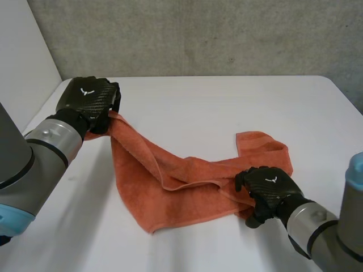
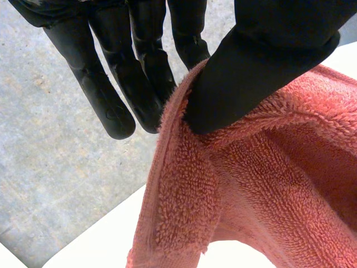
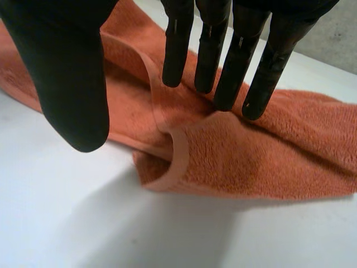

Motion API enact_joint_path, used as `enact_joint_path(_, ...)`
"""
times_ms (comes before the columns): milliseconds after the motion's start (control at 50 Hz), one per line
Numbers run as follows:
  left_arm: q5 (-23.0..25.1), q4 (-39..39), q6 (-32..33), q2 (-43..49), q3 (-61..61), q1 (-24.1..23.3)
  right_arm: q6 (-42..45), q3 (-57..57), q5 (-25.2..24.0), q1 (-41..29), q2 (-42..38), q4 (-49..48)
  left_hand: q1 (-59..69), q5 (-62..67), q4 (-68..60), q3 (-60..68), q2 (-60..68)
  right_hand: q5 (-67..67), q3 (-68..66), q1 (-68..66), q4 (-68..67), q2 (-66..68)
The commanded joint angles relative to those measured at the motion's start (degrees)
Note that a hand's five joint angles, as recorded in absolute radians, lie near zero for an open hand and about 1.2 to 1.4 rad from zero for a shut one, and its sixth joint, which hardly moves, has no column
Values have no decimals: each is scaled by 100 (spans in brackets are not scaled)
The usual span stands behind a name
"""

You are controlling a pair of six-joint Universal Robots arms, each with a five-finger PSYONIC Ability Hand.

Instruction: Fold the laundry

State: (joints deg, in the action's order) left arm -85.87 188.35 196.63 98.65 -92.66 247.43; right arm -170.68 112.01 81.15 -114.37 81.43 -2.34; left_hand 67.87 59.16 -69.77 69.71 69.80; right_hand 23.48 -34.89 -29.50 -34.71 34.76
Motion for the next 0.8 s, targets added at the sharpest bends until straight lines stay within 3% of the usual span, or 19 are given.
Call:
enact_joint_path(20, 0, -8, 7, 13, -68, 7, 315, 5, 339, 3, -601, -495, 1213, 1084, -1023, 1029, 1020, 822, -681, -1220, -699, 694)
enact_joint_path(200, 0, 0, -2, 5, -139, 77, 589, -13, 612, 12, -892, -970, 1213, 1084, -1023, 1029, 1020, 1075, -934, -1473, -952, 947)
enact_joint_path(340, 0, 18, -2, 13, -191, 95, 589, -56, 656, 213, -997, -1137, 1213, 1084, -1023, 1029, 1020, 2368, -2228, -2766, -2245, 2240)
enact_joint_path(480, 9, 36, 7, 5, -262, 148, 554, -100, 603, 513, -945, -1129, 1213, 1084, -1023, 1029, 1020, 2135, -1994, -2532, -2011, 2007)
enact_joint_path(680, 9, 44, -2, 5, -262, 148, 212, -346, 551, 741, -1067, -830, 1213, 1084, -1023, 1029, 1020, 706, -565, -1104, -583, 578)
enact_joint_path(740, 9, 36, -2, 13, -271, 139, 79, -382, 472, 750, -1103, -751, 1213, 1084, -1023, 1029, 1020, 739, -598, -1136, -615, 611)
enact_joint_path(800, 9, 44, 7, 13, -306, 139, -185, -434, 252, 767, -1138, -619, 1213, 1084, -1023, 1029, 1020, 1748, -1607, -2145, -1625, 1620)
